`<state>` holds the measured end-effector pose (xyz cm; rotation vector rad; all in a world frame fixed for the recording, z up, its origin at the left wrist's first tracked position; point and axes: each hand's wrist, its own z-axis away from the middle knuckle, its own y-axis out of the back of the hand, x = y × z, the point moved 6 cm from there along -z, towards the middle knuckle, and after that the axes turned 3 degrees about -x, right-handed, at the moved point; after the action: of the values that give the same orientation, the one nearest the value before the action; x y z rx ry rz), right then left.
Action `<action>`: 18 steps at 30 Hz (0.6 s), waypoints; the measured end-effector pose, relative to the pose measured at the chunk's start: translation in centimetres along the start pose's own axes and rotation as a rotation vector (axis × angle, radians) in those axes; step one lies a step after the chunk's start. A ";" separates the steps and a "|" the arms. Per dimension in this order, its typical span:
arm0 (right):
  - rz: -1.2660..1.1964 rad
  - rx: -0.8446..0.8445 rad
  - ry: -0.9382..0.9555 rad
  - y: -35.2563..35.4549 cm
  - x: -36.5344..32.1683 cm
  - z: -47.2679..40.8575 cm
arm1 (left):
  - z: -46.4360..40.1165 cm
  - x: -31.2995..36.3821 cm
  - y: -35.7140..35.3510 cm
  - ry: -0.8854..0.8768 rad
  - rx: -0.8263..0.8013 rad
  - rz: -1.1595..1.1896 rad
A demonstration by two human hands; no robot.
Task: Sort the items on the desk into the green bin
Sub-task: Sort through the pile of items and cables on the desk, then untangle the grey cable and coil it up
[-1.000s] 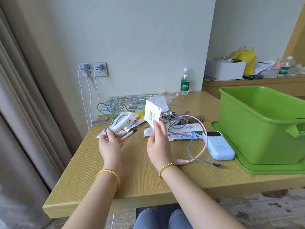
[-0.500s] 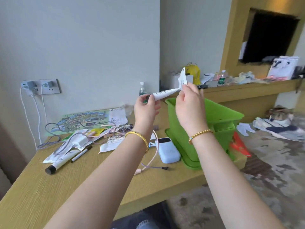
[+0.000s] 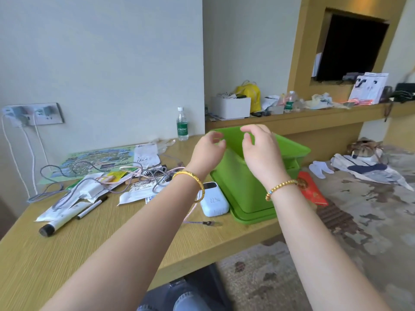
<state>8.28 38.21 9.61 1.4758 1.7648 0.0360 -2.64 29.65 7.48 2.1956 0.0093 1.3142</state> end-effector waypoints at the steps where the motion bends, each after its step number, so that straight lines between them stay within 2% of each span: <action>1: -0.035 0.033 0.051 -0.4 -0.8 0.4 | 0.2 -0.8 0.8 0.006 0.024 -0.004; 3: -0.092 0.030 0.131 -2.0 -2.2 1.3 | 0.6 -2.8 2.5 0.044 0.049 -0.013; 5: -0.142 -0.091 0.154 -4.7 -3.1 2.2 | 1.2 -5.4 4.1 0.110 0.052 -0.031; 9: -0.058 -0.490 0.059 -11.4 -3.0 4.5 | 3.1 -11.1 6.9 0.269 0.031 -0.187; 11: 0.024 -0.699 0.022 -14.2 -2.5 6.0 | 4.0 -13.5 7.5 0.341 -0.034 -0.264; 15: 0.138 -1.061 -0.041 -17.5 -1.6 9.1 | 5.5 -16.0 7.1 0.408 -0.129 -0.217; 18: 0.109 -1.093 -0.015 -18.4 -2.0 9.8 | 6.4 -16.8 5.9 0.457 -0.245 -0.236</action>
<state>-0.84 26.25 -4.99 0.7332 1.2608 0.8901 -7.74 16.86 -5.51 1.6024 0.2598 1.5572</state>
